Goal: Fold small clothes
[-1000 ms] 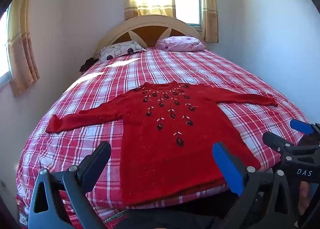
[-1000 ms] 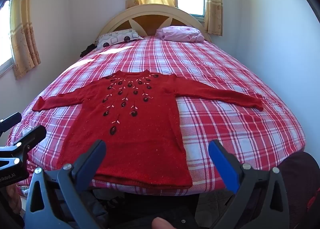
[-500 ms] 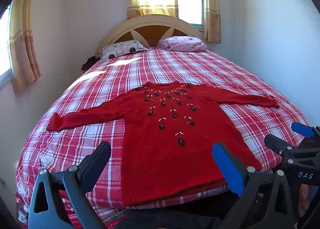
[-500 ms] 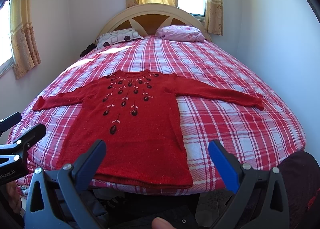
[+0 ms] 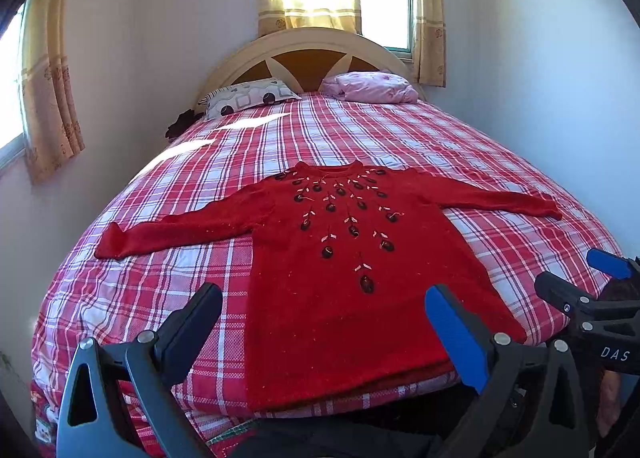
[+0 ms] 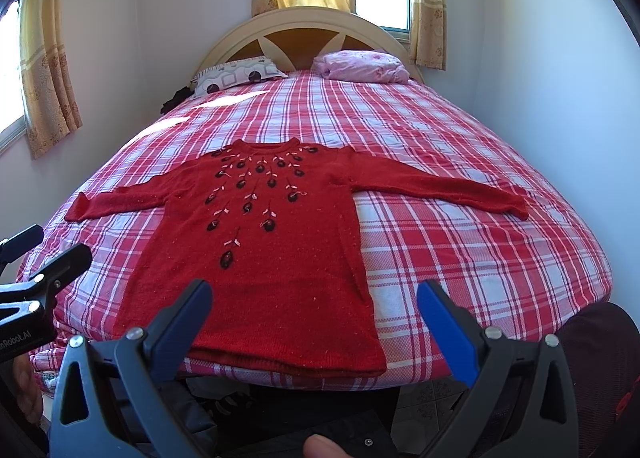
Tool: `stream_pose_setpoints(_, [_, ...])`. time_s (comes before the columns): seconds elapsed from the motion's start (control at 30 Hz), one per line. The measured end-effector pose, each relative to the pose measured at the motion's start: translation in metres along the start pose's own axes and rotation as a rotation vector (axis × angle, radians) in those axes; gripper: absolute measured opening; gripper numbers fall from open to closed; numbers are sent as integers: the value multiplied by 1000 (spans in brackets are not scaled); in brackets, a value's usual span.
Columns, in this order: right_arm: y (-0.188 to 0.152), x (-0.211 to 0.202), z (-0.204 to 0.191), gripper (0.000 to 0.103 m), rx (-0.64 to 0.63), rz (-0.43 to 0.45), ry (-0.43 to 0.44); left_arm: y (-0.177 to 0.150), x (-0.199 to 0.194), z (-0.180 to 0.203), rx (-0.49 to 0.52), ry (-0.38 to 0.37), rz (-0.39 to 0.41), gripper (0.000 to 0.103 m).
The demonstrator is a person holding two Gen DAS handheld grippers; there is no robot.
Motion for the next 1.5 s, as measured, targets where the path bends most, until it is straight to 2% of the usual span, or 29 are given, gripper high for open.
stream_pose_setpoints(1.17, [-4,5,-2,103,2,-3,1,-1,5,-7,-19,8,-7,102])
stream_pose_setpoints(1.5, [-3,14,1,103,5,-29,17,0,19,-9,-18,19,-38,102])
Point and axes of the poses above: each gripper's, at about its wrist camera, not at the fingertips, and x roughly the way its jaws point, z to its right, y to its top, the point moved 1 cm from there along x, roughly the way its jaws point, and after that the axes turned 14 degrees about -z, right-handed, at the moved point
